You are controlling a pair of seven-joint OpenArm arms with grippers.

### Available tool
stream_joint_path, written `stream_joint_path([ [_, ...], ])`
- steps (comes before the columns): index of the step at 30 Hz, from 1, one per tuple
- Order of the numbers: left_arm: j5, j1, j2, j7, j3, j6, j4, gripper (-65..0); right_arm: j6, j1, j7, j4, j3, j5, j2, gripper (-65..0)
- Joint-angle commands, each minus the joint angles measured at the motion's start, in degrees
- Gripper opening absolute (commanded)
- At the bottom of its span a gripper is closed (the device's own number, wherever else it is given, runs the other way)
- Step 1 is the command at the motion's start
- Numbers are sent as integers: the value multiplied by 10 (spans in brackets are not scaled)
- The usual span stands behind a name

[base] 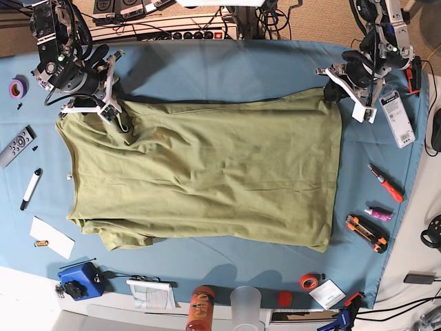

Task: Layout the t-shirt on the table in an organized manner, then fold the t-shirt properly
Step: 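Pull the shoulder edge outward with the right gripper, stretching the shirt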

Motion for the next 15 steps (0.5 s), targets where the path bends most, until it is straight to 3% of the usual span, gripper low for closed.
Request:
stream_joint_path([
  [1, 17, 6, -1, 26, 2, 6, -4, -650, 4, 1, 3, 8, -1, -7, 10, -433],
  [9, 17, 6, -1, 27, 2, 6, -4, -650, 1, 2, 33, 8, -30, -80, 10, -432],
  [15, 17, 6, -1, 26, 2, 6, -4, -650, -6, 2, 36, 7, -30, -90, 10, -433],
])
